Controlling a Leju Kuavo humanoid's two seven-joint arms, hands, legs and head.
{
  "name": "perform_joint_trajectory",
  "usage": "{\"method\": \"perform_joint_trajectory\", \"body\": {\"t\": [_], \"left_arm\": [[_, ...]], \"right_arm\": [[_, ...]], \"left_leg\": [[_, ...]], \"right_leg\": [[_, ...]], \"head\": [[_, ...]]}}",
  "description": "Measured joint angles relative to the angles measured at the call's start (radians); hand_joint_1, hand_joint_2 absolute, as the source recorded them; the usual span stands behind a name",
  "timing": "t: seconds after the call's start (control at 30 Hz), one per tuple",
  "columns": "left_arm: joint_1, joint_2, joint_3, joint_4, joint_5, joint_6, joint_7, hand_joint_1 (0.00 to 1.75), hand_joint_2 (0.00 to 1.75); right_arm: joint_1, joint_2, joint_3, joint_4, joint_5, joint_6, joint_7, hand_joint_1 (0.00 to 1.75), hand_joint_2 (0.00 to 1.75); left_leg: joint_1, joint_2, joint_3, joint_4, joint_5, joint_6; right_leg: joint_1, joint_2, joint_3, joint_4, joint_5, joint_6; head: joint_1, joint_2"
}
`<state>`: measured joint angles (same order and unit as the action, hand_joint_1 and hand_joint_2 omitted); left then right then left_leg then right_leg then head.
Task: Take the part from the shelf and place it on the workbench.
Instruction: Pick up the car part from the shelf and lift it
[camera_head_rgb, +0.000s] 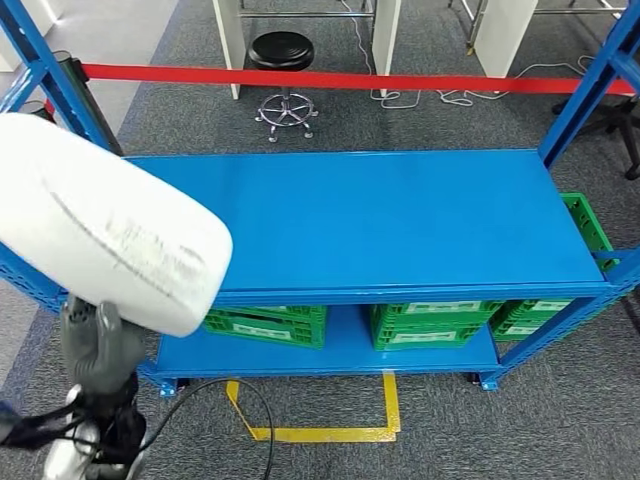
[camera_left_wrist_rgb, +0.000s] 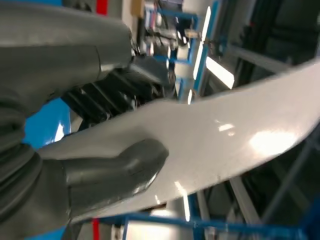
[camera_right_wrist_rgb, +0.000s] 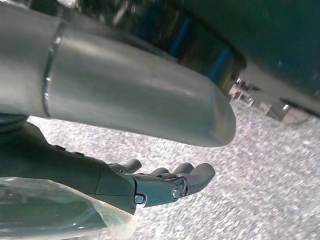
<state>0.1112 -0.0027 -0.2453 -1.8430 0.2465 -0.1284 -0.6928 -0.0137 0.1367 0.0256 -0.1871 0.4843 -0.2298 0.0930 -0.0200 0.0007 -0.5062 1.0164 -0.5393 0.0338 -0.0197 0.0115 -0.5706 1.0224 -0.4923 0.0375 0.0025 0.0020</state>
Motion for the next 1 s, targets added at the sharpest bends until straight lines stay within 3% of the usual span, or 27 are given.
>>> {"method": "perform_joint_trajectory", "body": {"t": [0.07,0.1,0.2,0.23,0.27,0.3,0.37,0.43,0.5,0.57,0.63,0.7,0.73,0.77,0.83,0.9,0.93,1.0], "left_arm": [[0.042,-0.012,0.004,-0.032,0.014,-0.02,-0.003,1.75,1.75],[0.063,-0.019,0.008,-0.042,0.02,-0.026,-0.004,1.75,1.75],[0.125,-0.04,0.032,-0.06,0.032,-0.052,-0.005,1.75,1.75],[0.142,-0.047,0.041,-0.063,0.034,-0.062,-0.006,1.75,1.75],[0.156,-0.054,0.048,-0.066,0.035,-0.072,-0.006,1.75,1.75],[0.167,-0.061,0.054,-0.071,0.035,-0.08,-0.006,1.75,1.75],[0.184,-0.074,0.063,-0.082,0.035,-0.083,-0.006,1.75,1.75],[0.2,-0.085,0.071,-0.096,0.029,-0.072,-0.006,1.75,1.75],[0.215,-0.093,0.077,-0.11,0.019,-0.06,-0.006,1.75,1.75],[0.227,-0.098,0.082,-0.123,0.014,-0.054,-0.006,1.75,1.75],[0.235,-0.101,0.086,-0.132,0.012,-0.053,-0.006,1.75,1.75],[0.245,-0.103,0.091,-0.135,0.012,-0.052,-0.006,1.75,1.75],[0.252,-0.103,0.094,-0.135,0.012,-0.051,-0.006,1.75,1.75],[0.259,-0.103,0.095,-0.135,0.011,-0.049,-0.006,1.75,1.75],[0.269,-0.103,0.096,-0.135,0.004,-0.039,-0.006,1.75,1.75],[0.277,-0.103,0.096,-0.138,-0.008,-0.026,-0.006,1.75,1.75],[0.281,-0.103,0.096,-0.14,-0.012,-0.021,-0.006,1.75,1.75],[0.289,-0.103,0.096,-0.145,-0.016,-0.016,-0.006,1.75,1.75]], "right_arm": [[0.001,0.0,-0.005,0.0,-0.005,-0.014,0.0,0.0,0.0],[0.002,0.0,-0.008,0.0,-0.008,-0.017,-0.002,0.0,0.0],[0.006,0.002,-0.014,0.004,0.003,-0.005,0.009,0.0,0.0],[0.007,0.002,-0.015,0.006,0.013,-0.002,0.021,0.0,0.0],[0.008,0.002,-0.015,0.007,0.023,-0.002,0.038,0.0,0.0],[0.008,0.002,-0.015,0.007,0.032,-0.004,0.053,0.0,0.0],[0.007,0.0,-0.015,0.008,0.042,-0.012,0.065,0.0,0.0],[0.01,-0.002,-0.014,0.008,0.05,-0.019,0.057,0.0,0.0],[0.013,-0.004,-0.012,0.008,0.063,-0.021,0.048,0.0,0.0],[0.014,-0.004,-0.007,0.008,0.074,-0.021,0.043,0.0,0.0],[0.013,-0.005,-0.001,0.008,0.079,-0.024,0.037,0.0,0.0],[0.013,-0.005,0.002,0.008,0.083,-0.034,0.02,0.0,0.0],[0.012,-0.005,0.003,0.008,0.084,-0.041,0.009,0.0,0.0],[0.011,-0.005,0.003,0.008,0.084,-0.047,-0.003,0.0,0.0],[0.007,-0.005,0.003,0.008,0.084,-0.054,-0.017,0.0,0.0],[0.0,-0.005,0.004,0.008,0.092,-0.051,-0.013,0.0,0.0],[-0.005,-0.005,0.005,0.008,0.097,-0.048,-0.006,0.0,0.0],[-0.012,-0.004,0.008,0.008,0.104,-0.042,0.004,0.0,0.0]], "left_leg": [[0.005,0.004,0.002,-0.013,0.013,0.011],[0.009,0.007,0.001,-0.02,0.019,0.016],[0.011,0.013,-0.005,-0.024,0.027,0.021],[0.01,0.014,-0.007,-0.024,0.028,0.02],[0.01,0.014,-0.008,-0.023,0.029,0.019],[0.011,0.014,-0.008,-0.022,0.03,0.018],[0.011,0.014,-0.01,-0.016,0.029,0.012],[0.01,0.012,-0.017,-0.008,0.03,0.001],[0.008,0.012,-0.025,-0.002,0.035,-0.011],[0.009,0.01,-0.034,0.01,0.023,-0.021],[0.013,0.008,-0.059,0.077,-0.038,-0.033],[0.018,0.008,-0.098,0.202,-0.118,-0.043],[0.02,0.008,-0.108,0.251,-0.138,-0.047],[0.022,0.008,-0.105,0.269,-0.136,-0.048],[0.024,0.008,-0.05,0.194,-0.081,-0.047],[0.024,0.006,0.035,0.045,-0.031,-0.042],[0.023,0.005,0.062,-0.007,-0.023,-0.039],[0.019,0.004,0.072,-0.044,-0.021,-0.032]], "right_leg": [[0.002,-0.001,-0.008,0.01,-0.014,0.006],[0.003,-0.002,-0.02,0.038,-0.037,0.008],[0.003,-0.005,-0.089,0.215,-0.134,0.01],[0.002,-0.006,-0.102,0.258,-0.146,0.012],[0.002,-0.007,-0.099,0.266,-0.137,0.012],[0.001,-0.009,-0.075,0.231,-0.11,0.012],[0.0,-0.012,0.004,0.095,-0.052,0.011],[0.003,-0.012,0.053,0.01,-0.035,0.007],[0.005,-0.009,0.054,-0.003,-0.038,0.0],[0.001,-0.009,0.046,-0.009,-0.034,-0.016],[-0.002,-0.012,0.034,-0.012,-0.022,-0.032],[0.0,-0.015,0.018,-0.012,-0.011,-0.039],[0.0,-0.016,0.01,-0.011,-0.006,-0.04],[0.0,-0.016,0.002,-0.01,0.0,-0.04],[0.001,-0.015,-0.012,-0.009,0.012,-0.038],[0.002,-0.013,-0.021,-0.007,0.024,-0.031],[0.003,-0.013,-0.025,-0.007,0.031,-0.026],[0.004,-0.013,-0.031,-0.01,0.046,-0.013]], "head": [[0.001,0.0],[0.003,0.0],[0.007,0.0],[0.006,0.0],[0.007,0.0],[0.007,0.0],[0.007,0.0],[0.007,0.0],[0.006,0.0],[0.005,0.0],[0.001,0.0],[-0.003,0.0],[-0.003,0.0],[-0.003,0.0],[-0.003,0.0],[-0.003,0.0],[-0.002,0.0],[-0.002,0.0]]}}
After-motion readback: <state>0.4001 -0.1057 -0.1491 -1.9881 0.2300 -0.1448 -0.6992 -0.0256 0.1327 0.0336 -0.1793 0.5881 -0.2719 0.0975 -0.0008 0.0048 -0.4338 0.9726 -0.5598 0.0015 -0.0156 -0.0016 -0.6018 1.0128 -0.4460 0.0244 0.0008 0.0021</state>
